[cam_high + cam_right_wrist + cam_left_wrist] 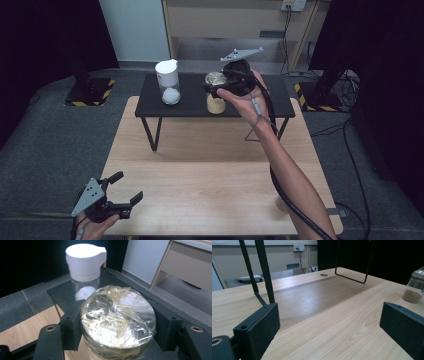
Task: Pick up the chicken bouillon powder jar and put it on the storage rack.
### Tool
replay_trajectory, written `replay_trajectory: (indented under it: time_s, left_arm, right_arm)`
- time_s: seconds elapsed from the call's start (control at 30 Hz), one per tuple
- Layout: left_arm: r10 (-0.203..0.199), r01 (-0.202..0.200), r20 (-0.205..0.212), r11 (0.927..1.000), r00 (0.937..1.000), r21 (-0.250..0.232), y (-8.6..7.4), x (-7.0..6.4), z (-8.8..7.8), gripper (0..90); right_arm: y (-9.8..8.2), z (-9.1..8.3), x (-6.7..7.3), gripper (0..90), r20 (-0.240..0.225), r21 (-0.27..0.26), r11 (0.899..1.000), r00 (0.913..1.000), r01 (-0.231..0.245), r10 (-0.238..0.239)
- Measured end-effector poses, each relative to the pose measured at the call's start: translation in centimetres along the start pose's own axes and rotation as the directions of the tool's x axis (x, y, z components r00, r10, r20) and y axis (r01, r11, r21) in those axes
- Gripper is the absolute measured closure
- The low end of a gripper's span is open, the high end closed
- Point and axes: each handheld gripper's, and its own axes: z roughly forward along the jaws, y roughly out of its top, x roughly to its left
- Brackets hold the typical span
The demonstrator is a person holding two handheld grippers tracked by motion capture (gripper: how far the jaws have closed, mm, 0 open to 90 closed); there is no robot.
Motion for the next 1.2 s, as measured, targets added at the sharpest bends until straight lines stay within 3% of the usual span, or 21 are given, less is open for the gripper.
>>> replay_trajectory:
  time_s: [0.57, 0.7, 1.2]
  left_arm:
    - [-0.006, 0.006, 0.002, 1.0, 1.0, -0.003, -0.1, 0.1, 0.0, 1.8]
    - [-0.005, 0.005, 0.001, 1.0, 1.0, -0.001, -0.1, 0.1, 0.0, 1.8]
    - [-0.009, 0.009, 0.005, 1.0, 0.9999, -0.003, -0.1, 0.2, 0.0, 1.8]
  right_arm:
    - [0.2, 2.9, -1.3, 35.4, 0.071, -0.008, 0.999, 0.996, -0.053, 0.053]
    - [-0.1, 3.5, -2.0, 35.4, 0.072, -0.012, 0.996, 0.9936, -0.086, 0.086]
    - [-0.4, 5.3, -2.1, 35.3, 0.095, 0.0, 0.996, 0.9918, -0.085, 0.085]
